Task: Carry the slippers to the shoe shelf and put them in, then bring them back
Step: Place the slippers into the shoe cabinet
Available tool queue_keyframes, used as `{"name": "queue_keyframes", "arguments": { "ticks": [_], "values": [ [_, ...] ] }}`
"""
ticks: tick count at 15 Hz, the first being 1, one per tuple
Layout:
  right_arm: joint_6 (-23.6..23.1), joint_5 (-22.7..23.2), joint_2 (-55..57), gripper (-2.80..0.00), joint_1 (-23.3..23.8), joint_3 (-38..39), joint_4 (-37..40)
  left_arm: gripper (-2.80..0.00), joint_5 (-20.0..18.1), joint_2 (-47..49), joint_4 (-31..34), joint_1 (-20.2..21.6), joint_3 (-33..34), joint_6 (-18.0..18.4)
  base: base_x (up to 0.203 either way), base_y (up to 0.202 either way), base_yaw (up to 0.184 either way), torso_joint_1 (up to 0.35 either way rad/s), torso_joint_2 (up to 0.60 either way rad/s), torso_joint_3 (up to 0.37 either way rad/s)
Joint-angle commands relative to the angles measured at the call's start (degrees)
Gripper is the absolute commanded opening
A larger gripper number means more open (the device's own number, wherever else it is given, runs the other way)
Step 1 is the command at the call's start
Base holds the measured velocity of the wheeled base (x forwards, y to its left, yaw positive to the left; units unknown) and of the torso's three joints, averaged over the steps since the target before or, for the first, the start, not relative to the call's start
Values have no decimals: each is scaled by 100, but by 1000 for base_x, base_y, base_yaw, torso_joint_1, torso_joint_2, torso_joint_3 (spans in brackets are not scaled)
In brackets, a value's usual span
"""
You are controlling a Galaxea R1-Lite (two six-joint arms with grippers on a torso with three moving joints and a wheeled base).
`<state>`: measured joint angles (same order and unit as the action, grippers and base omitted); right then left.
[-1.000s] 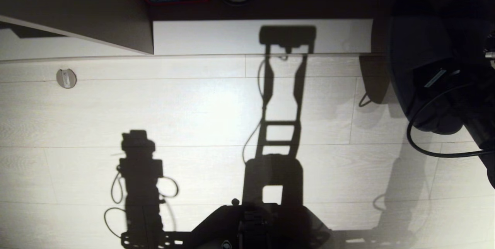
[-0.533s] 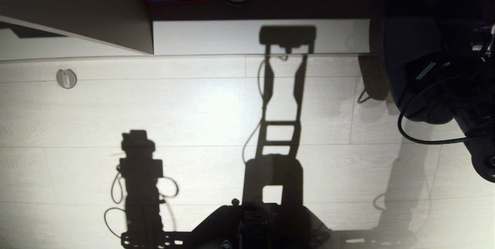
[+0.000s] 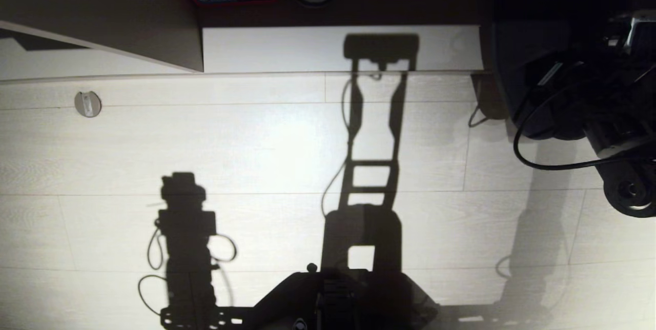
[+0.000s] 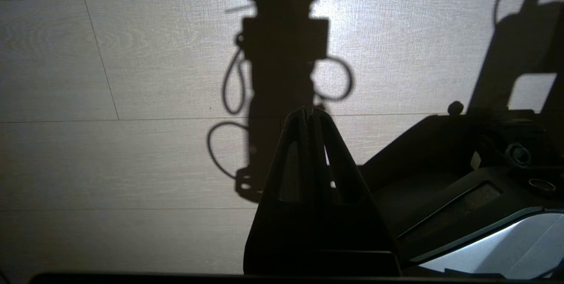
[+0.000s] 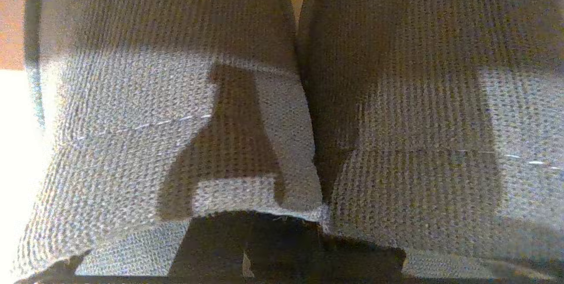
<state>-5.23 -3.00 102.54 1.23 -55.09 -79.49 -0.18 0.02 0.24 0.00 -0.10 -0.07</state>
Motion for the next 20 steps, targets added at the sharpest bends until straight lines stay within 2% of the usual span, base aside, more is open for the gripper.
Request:
{"name": "queue_keyframes", "arguments": {
  "ticks": [1, 3, 14, 20],
  "values": [
    [-64, -24, 54, -280, -67, -339, 48, -280, 1, -2, 2, 0, 1, -1, 0, 0, 0, 0, 0, 0],
    [-107, -69, 104, -280, -105, -512, 259, -280, 1, -2, 2, 0, 1, -1, 0, 0, 0, 0, 0, 0],
    [-119, -199, 391, -280, -200, -716, 253, -280, 1, -2, 2, 0, 1, -1, 0, 0, 0, 0, 0, 0],
    [-53, -493, 710, -280, -220, -1163, 240, -280, 1, -2, 2, 0, 1, -1, 0, 0, 0, 0, 0, 0]
  ]
}}
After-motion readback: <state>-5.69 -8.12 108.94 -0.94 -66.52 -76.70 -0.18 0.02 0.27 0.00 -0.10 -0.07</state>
